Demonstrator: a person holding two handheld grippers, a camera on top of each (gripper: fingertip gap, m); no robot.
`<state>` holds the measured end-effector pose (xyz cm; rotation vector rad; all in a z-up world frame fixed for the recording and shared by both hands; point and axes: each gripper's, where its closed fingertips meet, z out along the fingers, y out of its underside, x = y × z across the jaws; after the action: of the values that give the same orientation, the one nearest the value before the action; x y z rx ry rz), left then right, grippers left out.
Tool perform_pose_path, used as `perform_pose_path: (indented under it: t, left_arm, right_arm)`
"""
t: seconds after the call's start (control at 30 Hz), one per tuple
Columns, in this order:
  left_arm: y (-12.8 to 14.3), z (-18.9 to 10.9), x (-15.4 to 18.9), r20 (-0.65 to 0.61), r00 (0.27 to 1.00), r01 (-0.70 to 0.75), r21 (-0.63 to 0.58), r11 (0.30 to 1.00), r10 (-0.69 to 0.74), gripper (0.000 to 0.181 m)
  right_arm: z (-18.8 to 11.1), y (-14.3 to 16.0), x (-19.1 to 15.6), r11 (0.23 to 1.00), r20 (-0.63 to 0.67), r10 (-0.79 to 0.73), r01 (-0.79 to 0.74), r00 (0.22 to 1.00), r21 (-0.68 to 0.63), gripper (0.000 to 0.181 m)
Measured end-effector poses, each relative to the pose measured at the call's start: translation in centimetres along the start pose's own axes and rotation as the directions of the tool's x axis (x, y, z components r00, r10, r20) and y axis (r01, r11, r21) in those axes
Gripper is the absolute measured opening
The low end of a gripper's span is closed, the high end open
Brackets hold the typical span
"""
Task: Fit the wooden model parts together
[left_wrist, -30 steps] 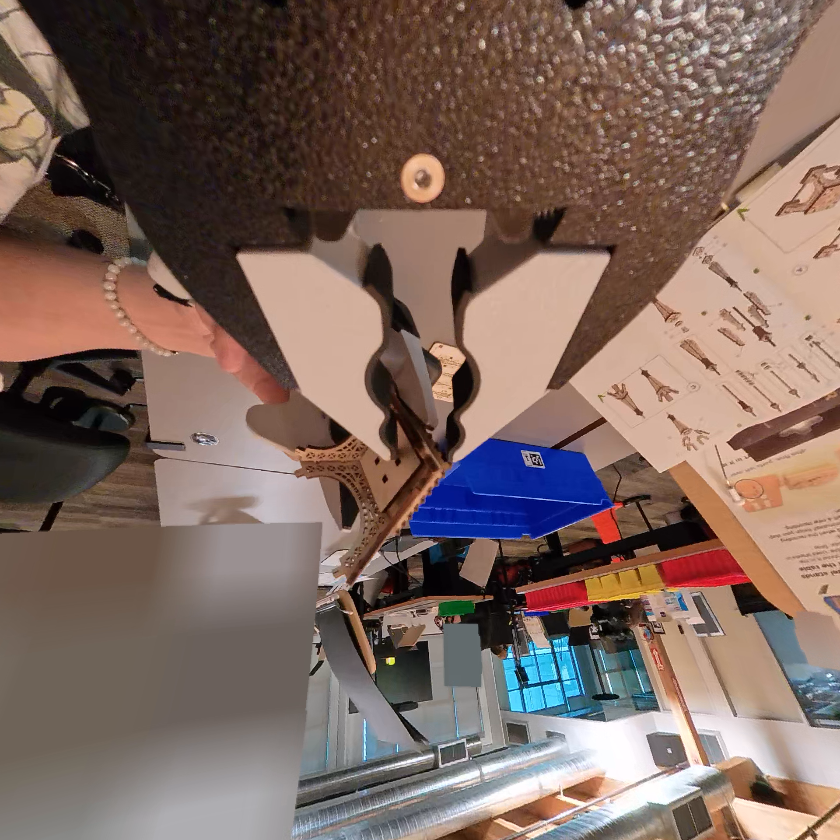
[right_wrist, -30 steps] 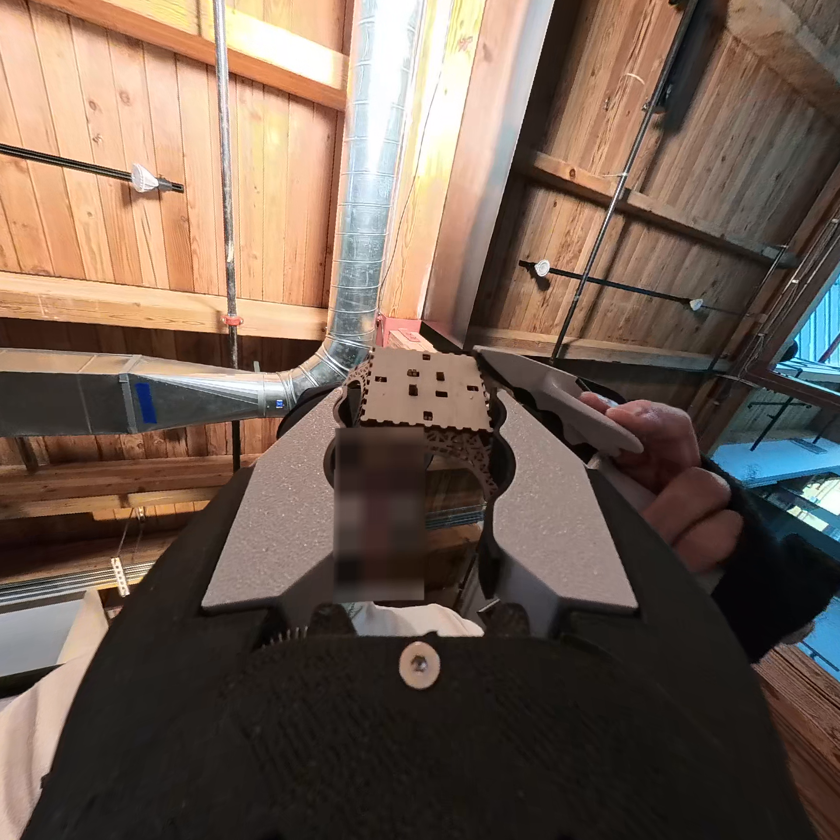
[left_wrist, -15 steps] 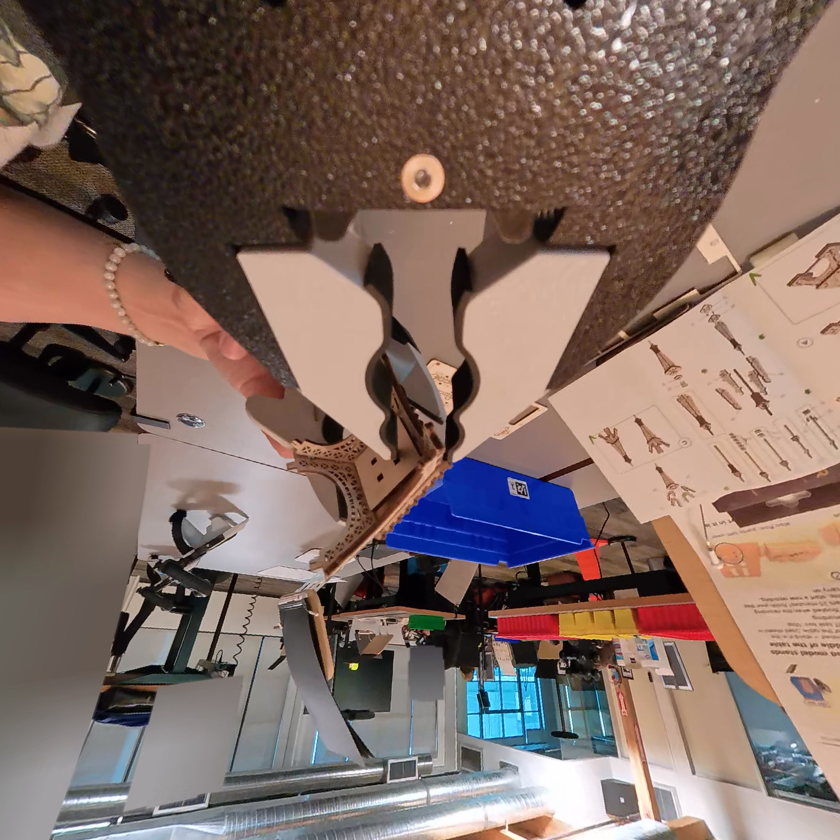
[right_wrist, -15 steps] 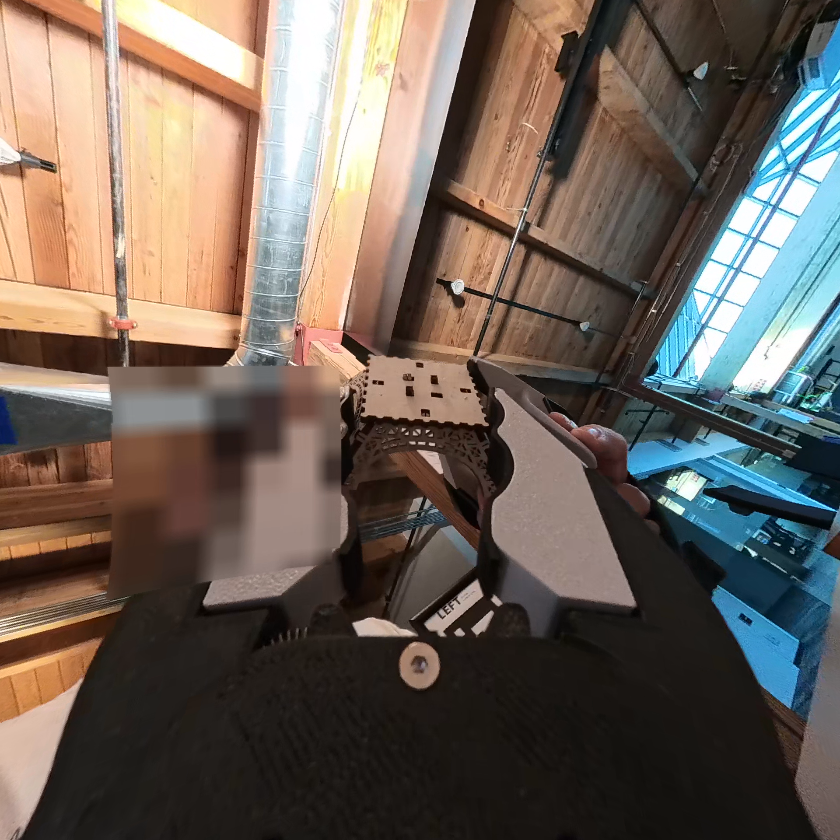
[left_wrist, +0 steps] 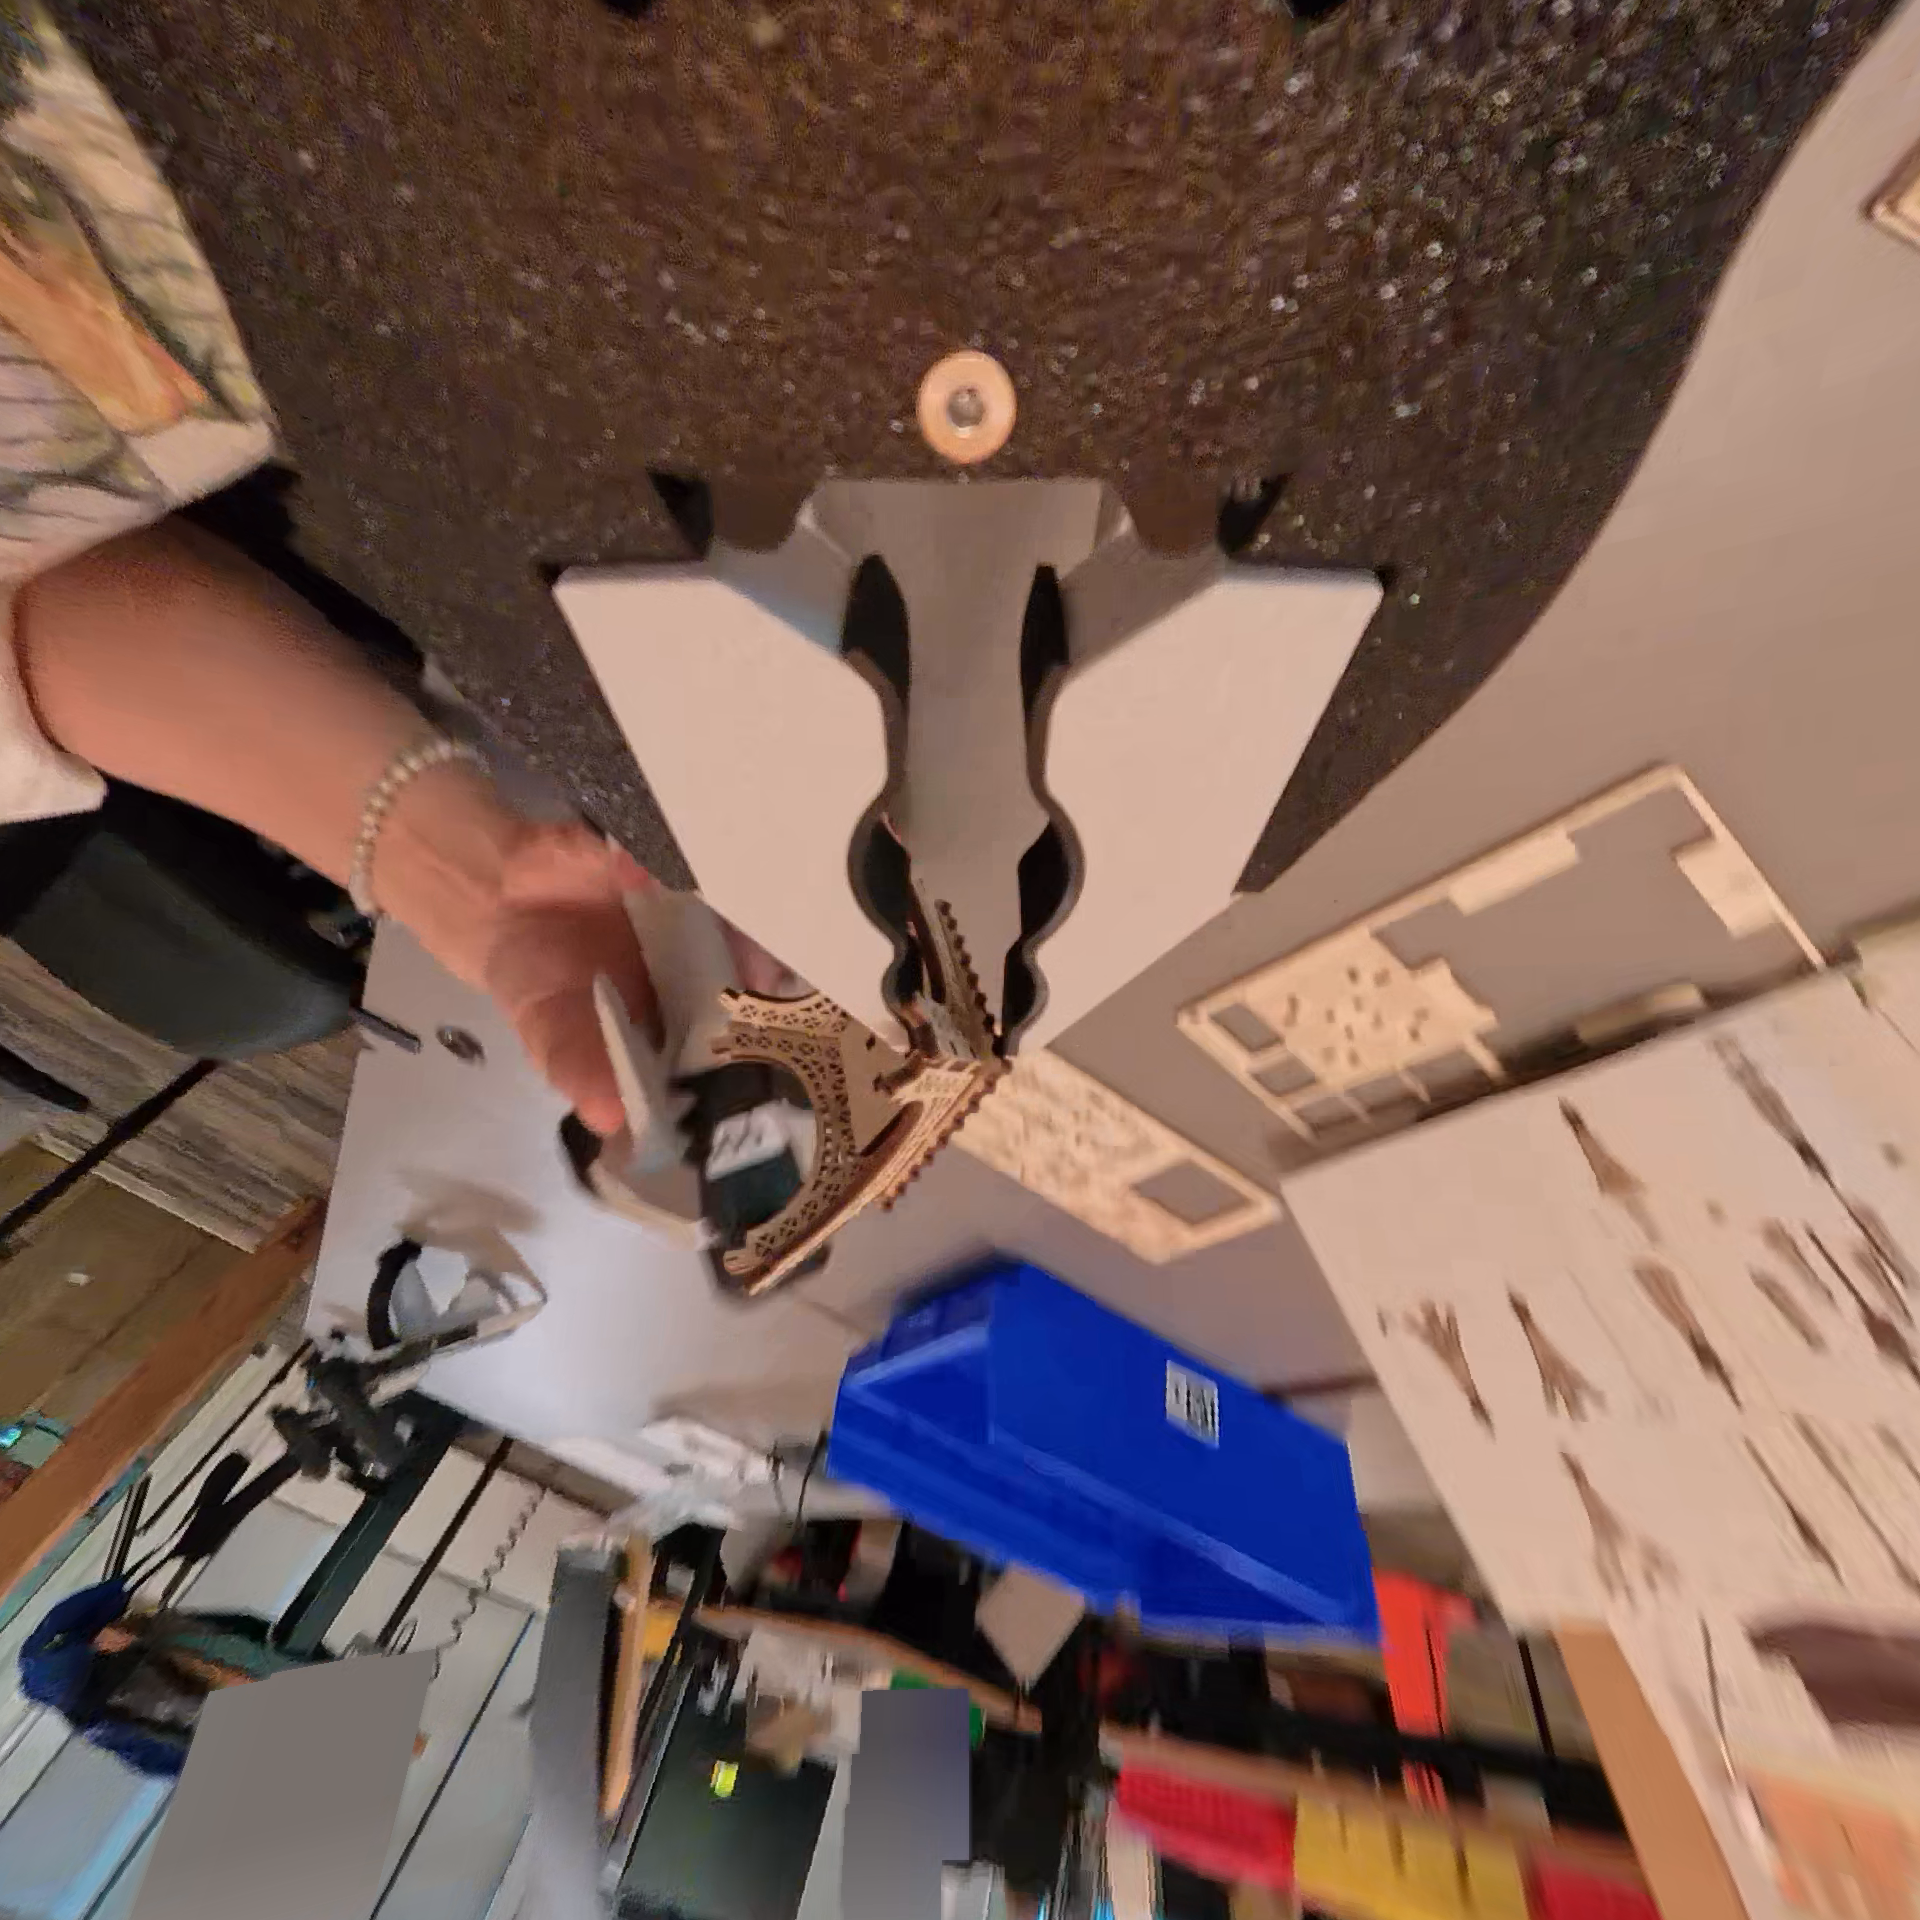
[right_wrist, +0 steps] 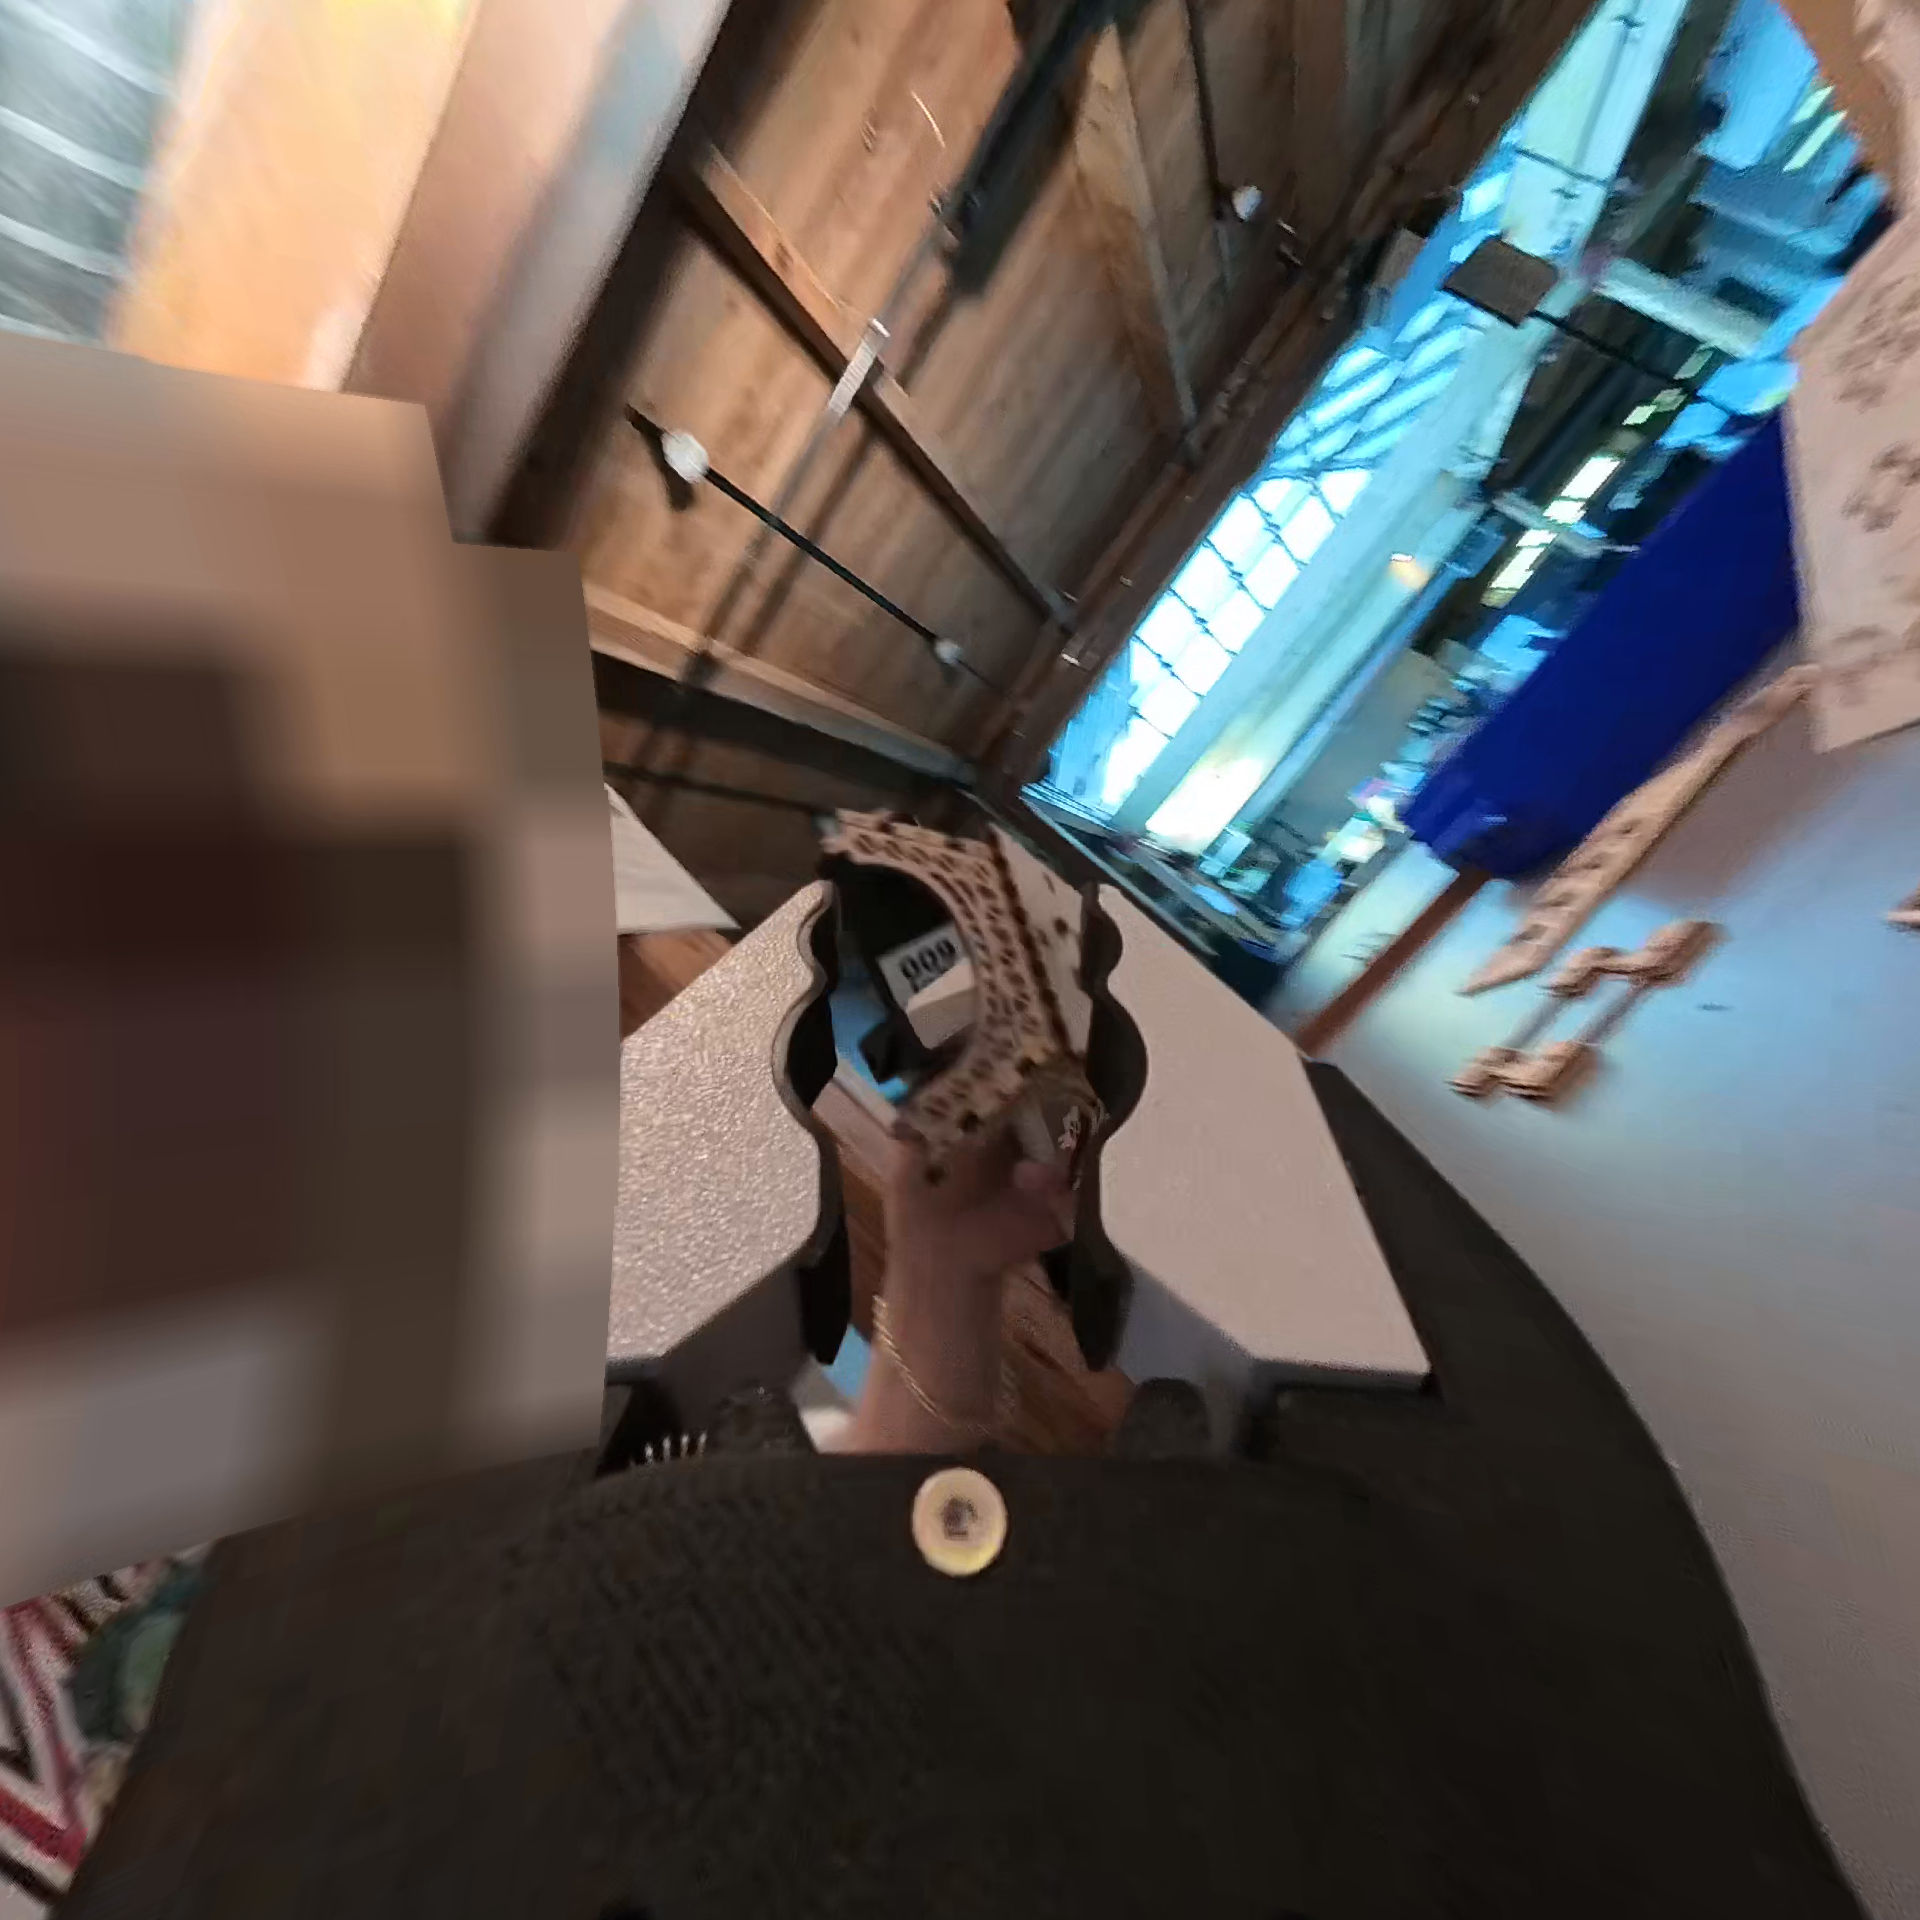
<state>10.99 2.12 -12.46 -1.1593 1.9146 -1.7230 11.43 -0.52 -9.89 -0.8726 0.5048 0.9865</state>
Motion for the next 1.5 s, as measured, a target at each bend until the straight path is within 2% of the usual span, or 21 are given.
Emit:
perform_pose_path:
  t: [0.03, 0.1, 0.2, 0.33, 0.43, 0.5, 0.67, 0.73, 0.8, 0.9, 1.0, 1.07, 1.17, 1.37, 1.5]
  left_arm:
    - [1.2, 0.1, -0.4, -0.013, 0.999, 0.034, -0.063, 0.997, -0.035, 0.012]
    - [3.8, 0.2, -0.9, -0.043, 0.991, 0.114, -0.201, 0.973, -0.125, 0.012]
    - [6.8, 0.7, -1.5, -0.065, 0.97, 0.196, -0.364, 0.911, -0.235, 0.012]
    - [9.4, 1.9, -2.9, -0.012, 0.957, 0.247, -0.489, 0.837, -0.289, 0.012]
    - [11.0, 2.6, -3.8, 0.042, 0.96, 0.255, -0.533, 0.806, -0.276, 0.013]
    - [11.2, 2.9, -3.8, 0.05, 0.96, 0.26, -0.531, 0.807, -0.276, 0.013]
    - [11.9, 2.6, -5.1, 0.144, 0.986, 0.153, -0.587, 0.795, -0.083, 0.024]
    - [11.8, 2.1, -5.7, 0.177, 0.984, 0.097, -0.608, 0.788, 0.016, 0.029]
    - [11.3, 1.5, -6.3, 0.211, 0.972, 0.051, -0.622, 0.781, 0.104, 0.037]
    - [9.5, 0.7, -6.8, 0.232, 0.943, -0.044, -0.621, 0.783, 0.238, 0.034]
    - [7.7, 1.4, -4.7, 0.055, 0.918, -0.28, -0.61, 0.741, 0.392, 0.012]
    - [8.1, 1.9, -3.3, -0.109, 0.886, -0.413, -0.629, 0.658, 0.451, 0.0]
    - [9.4, 2.3, -3.0, -0.273, 0.84, -0.516, -0.672, 0.532, 0.469, 0.0]
    - [11.0, 3.3, -3.1, -0.36, 0.848, -0.517, -0.721, 0.461, 0.389, 0.0]
    - [11.6, 3.6, -3.9, -0.347, 0.836, -0.518, -0.756, 0.4, 0.425, 0.0]
  right_arm:
    - [-0.6, -0.1, 0.4, 0.997, -0.055, -0.066, 0.064, 0.996, -0.038, 0.043]
    - [-1.8, -0.4, 1.3, 0.968, -0.169, -0.227, 0.204, 0.959, -0.144, 0.048]
    - [-3.5, 0.4, 2.4, 0.836, -0.247, -0.502, 0.393, 0.829, -0.383, 0.058]
    - [-5.2, 2.9, 3.7, 0.557, -0.153, -0.752, 0.494, 0.641, -0.667, 0.066]
    - [-7.3, 4.8, 6.0, 0.32, -0.054, -0.858, 0.448, 0.512, -0.835, 0.078]
    - [-8.5, 5.6, 7.5, 0.226, -0.019, -0.882, 0.389, 0.47, -0.893, 0.082]
    - [-8.4, 5.1, 8.5, 0.205, -0.037, -0.91, 0.368, 0.414, -0.907, 0.073]
    - [-8.4, 5.0, 8.4, 0.209, -0.037, -0.907, 0.373, 0.419, -0.904, 0.07]
    - [-8.3, 4.9, 8.3, 0.218, -0.042, -0.908, 0.383, 0.417, -0.898, 0.068]
    - [-8.2, 4.7, 8.3, 0.231, -0.052, -0.904, 0.383, 0.424, -0.894, 0.064]
    - [-8.4, 4.8, 8.5, 0.228, -0.056, -0.904, 0.368, 0.423, -0.901, 0.06]
    - [-8.4, 4.8, 8.8, 0.219, -0.056, -0.908, 0.359, 0.414, -0.907, 0.057]
    - [-8.4, 4.7, 9.0, 0.208, -0.053, -0.915, 0.356, 0.399, -0.911, 0.052]
    - [-8.4, 5.3, 8.6, 0.181, -0.009, -0.908, 0.372, 0.419, -0.911, 0.048]
    - [-8.3, 5.6, 8.7, 0.168, 0.003, -0.906, 0.369, 0.422, -0.914, 0.039]
